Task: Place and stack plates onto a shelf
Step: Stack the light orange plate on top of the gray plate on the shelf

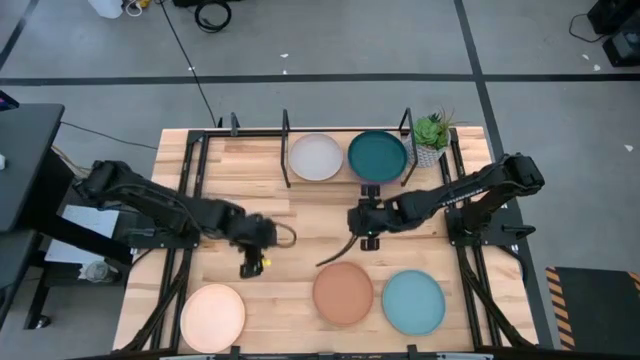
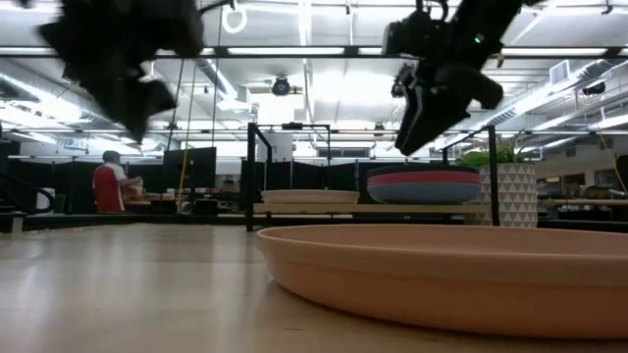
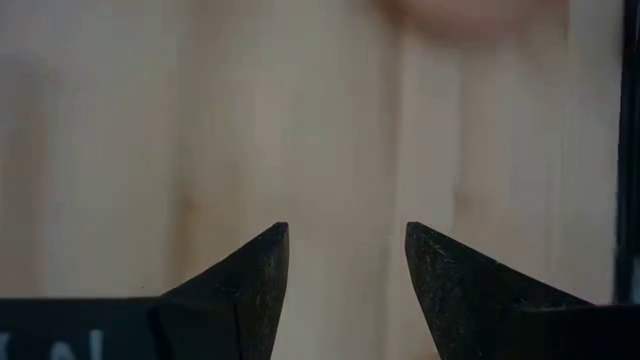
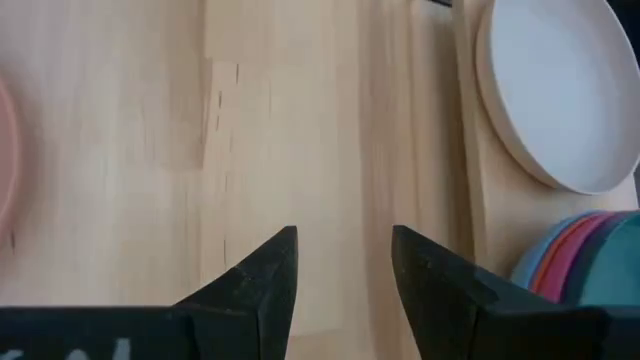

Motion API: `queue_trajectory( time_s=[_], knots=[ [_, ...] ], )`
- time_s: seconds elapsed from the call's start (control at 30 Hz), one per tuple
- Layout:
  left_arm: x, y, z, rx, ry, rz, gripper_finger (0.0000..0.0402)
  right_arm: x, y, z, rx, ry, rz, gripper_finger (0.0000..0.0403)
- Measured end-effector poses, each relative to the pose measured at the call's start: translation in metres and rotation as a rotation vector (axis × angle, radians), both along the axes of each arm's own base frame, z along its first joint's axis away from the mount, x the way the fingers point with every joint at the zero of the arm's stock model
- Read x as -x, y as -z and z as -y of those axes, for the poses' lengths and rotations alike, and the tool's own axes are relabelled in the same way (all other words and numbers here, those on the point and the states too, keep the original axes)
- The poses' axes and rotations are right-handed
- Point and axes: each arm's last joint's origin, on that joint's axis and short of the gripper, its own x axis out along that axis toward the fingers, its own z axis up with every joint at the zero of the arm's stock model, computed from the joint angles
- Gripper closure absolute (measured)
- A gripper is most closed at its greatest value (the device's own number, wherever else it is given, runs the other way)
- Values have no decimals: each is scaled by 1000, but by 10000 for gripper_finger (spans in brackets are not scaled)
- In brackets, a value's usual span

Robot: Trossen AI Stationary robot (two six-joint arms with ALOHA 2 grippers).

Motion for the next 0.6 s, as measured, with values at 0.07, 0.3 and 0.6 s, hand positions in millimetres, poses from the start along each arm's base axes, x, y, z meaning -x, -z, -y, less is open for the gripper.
queue_trajectory(
  time_s=[0.07,0.3,0.6],
  knots=[
    [1,12,11,33,25,-93,194,2,8,-4,13,-10,15,233],
    [7,38,46,52,94,-261,194,8,23,-9,19,-35,19,233],
    [21,46,75,66,-43,-346,194,4,21,-9,63,-105,33,233]
  ],
)
